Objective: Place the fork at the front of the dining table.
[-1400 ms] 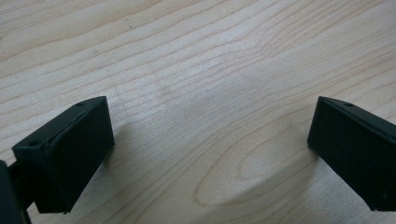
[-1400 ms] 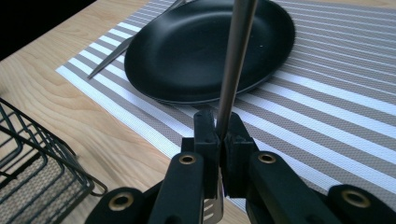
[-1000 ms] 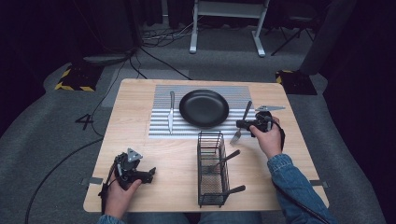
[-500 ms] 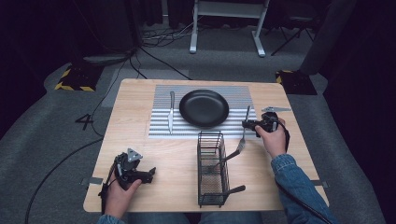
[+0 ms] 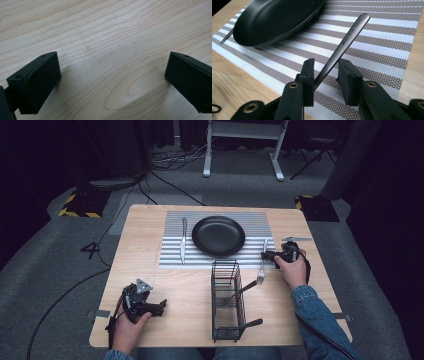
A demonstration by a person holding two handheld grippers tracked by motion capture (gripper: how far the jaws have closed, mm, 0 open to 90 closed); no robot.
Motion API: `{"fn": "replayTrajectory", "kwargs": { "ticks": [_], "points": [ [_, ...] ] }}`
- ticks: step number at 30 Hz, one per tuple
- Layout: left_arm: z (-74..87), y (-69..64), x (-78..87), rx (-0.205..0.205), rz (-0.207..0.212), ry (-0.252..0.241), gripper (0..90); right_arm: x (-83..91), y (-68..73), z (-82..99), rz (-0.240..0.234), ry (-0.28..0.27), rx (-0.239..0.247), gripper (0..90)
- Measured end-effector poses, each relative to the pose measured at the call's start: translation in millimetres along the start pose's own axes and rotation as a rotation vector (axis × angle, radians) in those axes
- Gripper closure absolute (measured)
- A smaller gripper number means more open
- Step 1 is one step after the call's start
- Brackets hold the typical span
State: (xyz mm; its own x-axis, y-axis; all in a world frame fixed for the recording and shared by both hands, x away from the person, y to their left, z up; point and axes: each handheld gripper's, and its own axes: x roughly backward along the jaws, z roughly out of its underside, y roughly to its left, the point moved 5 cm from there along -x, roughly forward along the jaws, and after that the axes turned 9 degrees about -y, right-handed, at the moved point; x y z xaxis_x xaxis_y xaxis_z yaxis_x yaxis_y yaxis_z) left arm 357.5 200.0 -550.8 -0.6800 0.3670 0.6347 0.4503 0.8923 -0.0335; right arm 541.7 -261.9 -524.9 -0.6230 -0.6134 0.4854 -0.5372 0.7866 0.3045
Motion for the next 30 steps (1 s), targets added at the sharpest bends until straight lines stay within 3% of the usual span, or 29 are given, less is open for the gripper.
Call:
{"fn": "replayTrajectory", "kwargs": {
  "ticks": [2, 10, 18, 19, 28, 30],
  "points": [
    [0.0, 0.0, 0.0, 0.0, 0.001, 0.001, 0.5, 0.5, -3.3, -0.4, 0.021, -0.015, 0.003, 62.8],
    [0.0, 0.0, 0.0, 0.0, 0.001, 0.001, 0.4, 8.9, -1.6, -7.9, 0.03, -0.038, 0.02, 62.8],
    [0.0, 0.0, 0.0, 0.0, 0.001, 0.001, 0.4, 33.5, 16.6, -10.7, 0.031, -0.045, 0.098, 59.6],
    [0.0, 0.0, 0.0, 0.0, 0.001, 0.001, 0.4, 42.8, 23.5, -7.2, 0.03, -0.045, 0.106, 57.3],
    [-0.1, -0.1, -0.1, 0.001, 0.002, 0.001, 0.3, 71.4, 51.9, 19.7, 0.016, -0.006, 0.17, 46.3],
    [-0.1, 0.0, -0.1, 0.0, 0.002, 0.002, 0.3, 78.1, 58.0, 27.5, 0.008, 0.004, 0.161, 46.0]
  ]
}}
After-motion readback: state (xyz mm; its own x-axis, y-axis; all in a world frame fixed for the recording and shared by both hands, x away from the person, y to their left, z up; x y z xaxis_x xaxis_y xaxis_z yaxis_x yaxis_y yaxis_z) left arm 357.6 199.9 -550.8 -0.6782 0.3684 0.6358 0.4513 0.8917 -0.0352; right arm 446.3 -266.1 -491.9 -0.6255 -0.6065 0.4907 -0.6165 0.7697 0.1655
